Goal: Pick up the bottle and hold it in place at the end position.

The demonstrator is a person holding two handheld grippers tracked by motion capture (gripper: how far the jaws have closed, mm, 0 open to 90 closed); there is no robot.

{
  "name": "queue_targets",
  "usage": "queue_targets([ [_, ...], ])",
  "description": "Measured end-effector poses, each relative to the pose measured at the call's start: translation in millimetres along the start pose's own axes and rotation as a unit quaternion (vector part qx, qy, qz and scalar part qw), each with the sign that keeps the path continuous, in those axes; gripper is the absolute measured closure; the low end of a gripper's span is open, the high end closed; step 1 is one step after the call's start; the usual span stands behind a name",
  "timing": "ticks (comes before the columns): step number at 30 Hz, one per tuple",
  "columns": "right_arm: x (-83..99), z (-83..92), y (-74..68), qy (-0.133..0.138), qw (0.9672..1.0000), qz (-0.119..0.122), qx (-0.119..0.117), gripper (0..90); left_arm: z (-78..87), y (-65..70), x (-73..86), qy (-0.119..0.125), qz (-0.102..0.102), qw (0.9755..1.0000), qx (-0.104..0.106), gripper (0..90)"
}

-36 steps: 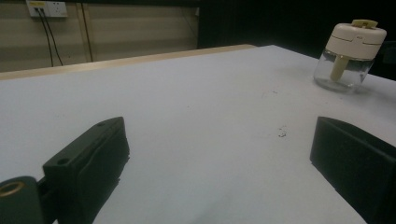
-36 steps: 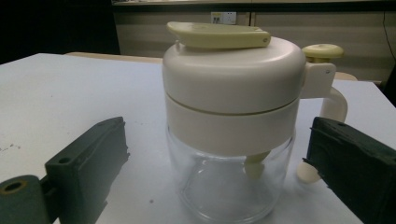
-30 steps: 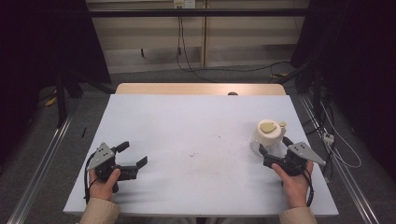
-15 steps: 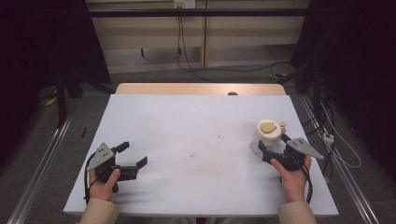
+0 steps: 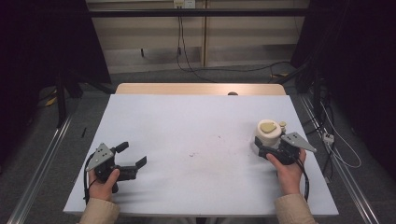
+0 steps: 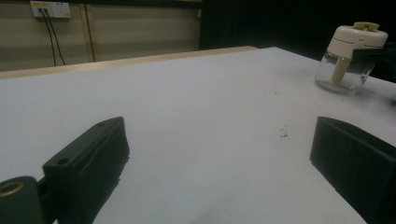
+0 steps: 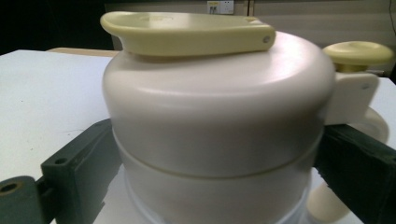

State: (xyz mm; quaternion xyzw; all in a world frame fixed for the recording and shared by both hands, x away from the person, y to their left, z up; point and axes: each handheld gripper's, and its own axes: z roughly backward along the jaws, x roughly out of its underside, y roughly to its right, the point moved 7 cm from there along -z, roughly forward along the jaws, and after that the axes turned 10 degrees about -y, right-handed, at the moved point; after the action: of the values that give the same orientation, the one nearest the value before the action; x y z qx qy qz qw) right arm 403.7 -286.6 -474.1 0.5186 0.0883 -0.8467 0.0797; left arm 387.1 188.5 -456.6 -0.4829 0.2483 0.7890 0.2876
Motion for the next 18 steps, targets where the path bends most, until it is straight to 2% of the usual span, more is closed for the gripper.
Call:
queue_targets([
  [4, -0.8, -7.0, -0.6, -0.005, 1.0000, 0.007, 0.004, 4.6, -0.5, -0.2, 0.5, -0.001, 0.001, 1.0000, -0.001, 3.7],
  [15, -3.9, -19.2, -0.6, -0.006, 1.0000, -0.002, -0.003, 4.9, -0.4, -1.2, 1.0, -0.001, 0.002, 1.0000, -0.001, 3.8],
  [18, -4.2, -22.5, -1.0, -0.006, 1.0000, -0.004, 0.002, 5.0, -0.2, -0.9, 0.6, 0.000, 0.002, 1.0000, 0.000, 3.9],
])
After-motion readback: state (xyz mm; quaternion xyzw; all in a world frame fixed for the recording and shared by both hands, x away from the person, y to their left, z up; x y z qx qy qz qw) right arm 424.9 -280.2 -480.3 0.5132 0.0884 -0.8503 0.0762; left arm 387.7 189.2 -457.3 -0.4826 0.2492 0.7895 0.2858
